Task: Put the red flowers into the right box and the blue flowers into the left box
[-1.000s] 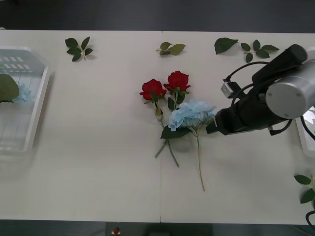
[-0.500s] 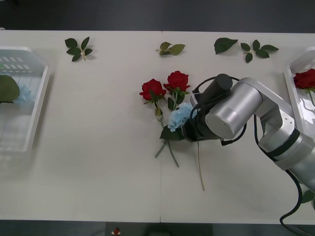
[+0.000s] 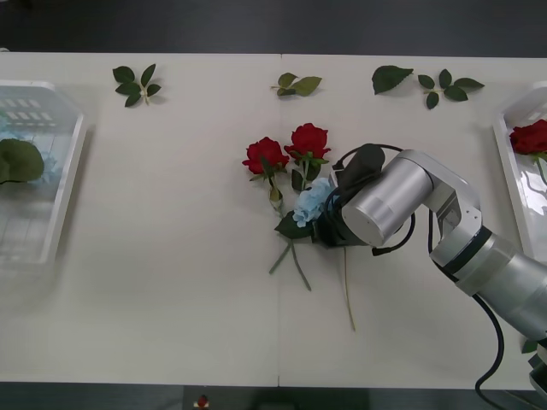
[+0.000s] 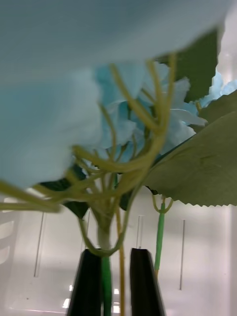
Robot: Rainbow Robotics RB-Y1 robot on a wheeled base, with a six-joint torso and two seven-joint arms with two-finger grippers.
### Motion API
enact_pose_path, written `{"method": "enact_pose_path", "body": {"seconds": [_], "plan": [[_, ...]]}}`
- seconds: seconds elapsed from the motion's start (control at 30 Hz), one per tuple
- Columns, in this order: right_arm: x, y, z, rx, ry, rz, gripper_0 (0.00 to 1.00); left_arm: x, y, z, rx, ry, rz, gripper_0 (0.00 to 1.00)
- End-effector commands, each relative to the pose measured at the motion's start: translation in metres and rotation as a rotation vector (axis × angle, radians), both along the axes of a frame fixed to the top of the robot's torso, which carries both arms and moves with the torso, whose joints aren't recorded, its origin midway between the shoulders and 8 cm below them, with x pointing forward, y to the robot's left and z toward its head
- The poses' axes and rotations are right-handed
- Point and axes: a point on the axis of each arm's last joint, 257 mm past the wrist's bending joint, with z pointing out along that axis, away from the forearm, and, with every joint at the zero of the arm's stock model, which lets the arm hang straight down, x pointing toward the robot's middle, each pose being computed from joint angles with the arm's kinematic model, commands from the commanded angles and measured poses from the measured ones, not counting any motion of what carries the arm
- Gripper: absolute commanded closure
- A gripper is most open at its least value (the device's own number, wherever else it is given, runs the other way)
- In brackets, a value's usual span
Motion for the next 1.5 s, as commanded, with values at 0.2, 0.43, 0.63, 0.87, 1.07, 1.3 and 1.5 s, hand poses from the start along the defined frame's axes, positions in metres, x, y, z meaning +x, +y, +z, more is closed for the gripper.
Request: {"method": "enact_pose_path", "body": {"seconds": [0.2, 0.43, 0.63, 0.87, 1.07, 1.3, 1.5], "plan": [[0.004, 0.013, 0.007, 0.014, -0.026, -0.028, 1.0, -0.005, -0.025, 0.026, -0.086, -0.001, -0.102, 0.29], [0.006, 0.015, 0.008, 0.023, -0.032, -0.029, 1.0, -0.033, -0.031, 0.065, -0.143, 0.035, -0.177, 0.18], [0.01, 0.018, 0.012, 0.058, -0.042, -0.017, 1.0, -0.05, -0.027, 0.095, -0.106, 0.068, -0.218, 0.15], [0.015, 0.02, 0.069, 0.217, -0.058, 0.087, 1.0, -0.036, -0.07, 0.129, -0.059, 0.072, -0.345, 0.04], [0.009, 0.022, 0.118, 0.292, -0.126, 0.246, 1.0, 0.003, -0.141, 0.141, -0.041, 0.028, -0.48, 0.0], [-0.018, 0.04, 0.173, 0.354, -0.26, 0.525, 1.0, 0.031, -0.224, 0.095, -0.167, -0.022, -0.57, 0.0], [-0.053, 0.051, 0.22, 0.449, -0.371, 0.707, 1.0, 0.018, -0.246, 0.042, -0.235, -0.048, -0.601, 0.0]]}}
